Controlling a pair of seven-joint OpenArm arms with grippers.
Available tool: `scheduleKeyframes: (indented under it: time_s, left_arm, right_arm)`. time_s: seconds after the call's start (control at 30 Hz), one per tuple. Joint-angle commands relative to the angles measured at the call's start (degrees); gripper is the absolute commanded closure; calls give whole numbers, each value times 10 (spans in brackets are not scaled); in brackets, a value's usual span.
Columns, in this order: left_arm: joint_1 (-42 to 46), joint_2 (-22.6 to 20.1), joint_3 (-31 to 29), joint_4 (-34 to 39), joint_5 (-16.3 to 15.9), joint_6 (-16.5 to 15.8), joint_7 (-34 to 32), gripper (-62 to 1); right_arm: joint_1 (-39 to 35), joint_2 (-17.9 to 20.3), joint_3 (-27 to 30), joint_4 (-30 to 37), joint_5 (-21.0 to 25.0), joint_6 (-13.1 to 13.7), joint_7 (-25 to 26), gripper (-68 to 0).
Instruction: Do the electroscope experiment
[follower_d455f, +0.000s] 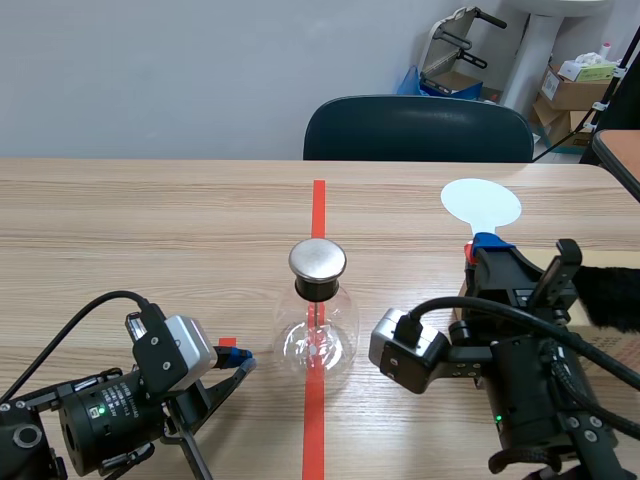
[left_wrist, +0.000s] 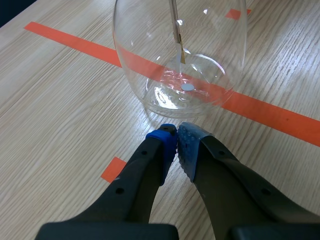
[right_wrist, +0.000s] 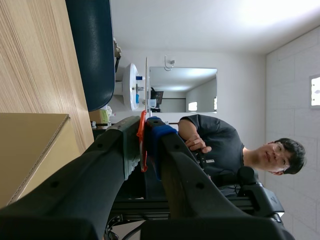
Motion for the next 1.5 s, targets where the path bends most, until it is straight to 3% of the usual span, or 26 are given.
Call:
scheduleKeyframes:
  time_s: [0.0, 0.1, 0.17, 0.4, 0.5, 0.6, 0.7, 0.87, 1.17, 1.47]
  left_arm:
    - [-1, -1, -1, 8, -4, 4, -6, -57]
    - [-1, -9, -1, 8, -4, 4, -12, -58]
    - [-1, -16, -1, 8, -4, 2, -24, -93]
    - [26, -64, -1, 61, -26, 2, -45, -382]
    - [59, -92, -1, 109, -37, 2, -45, -454]
    - [94, -123, -1, 160, -51, 4, -45, -455]
    - [126, -155, -1, 204, -81, 4, -46, -455]
    - [158, -198, -1, 255, -125, 5, -50, -454]
    - [189, -275, -1, 304, -190, 45, -91, -455]
    - [252, -342, -1, 323, -220, 113, -159, -455]
  right_arm:
    - [4, 6, 1, 8, -1, -5, -2, -18]
    - [4, 6, 1, 8, -1, -5, -2, -18]
    - [4, 6, 1, 8, -1, -5, -2, -18]
    - [3, 6, 1, 9, -1, -6, 10, -18]
    - [-3, 6, 2, 11, -1, -29, 11, -18]
    - [-21, 6, 13, 23, -1, -68, 20, -18]
    - [-45, 6, 28, 42, 7, -90, 39, -18]
    - [-93, 6, 69, 72, 44, -90, 94, -19]
    - [-146, 6, 168, 75, 137, -90, 235, -19]
    - [-115, 2, 226, -10, 164, -90, 335, -19]
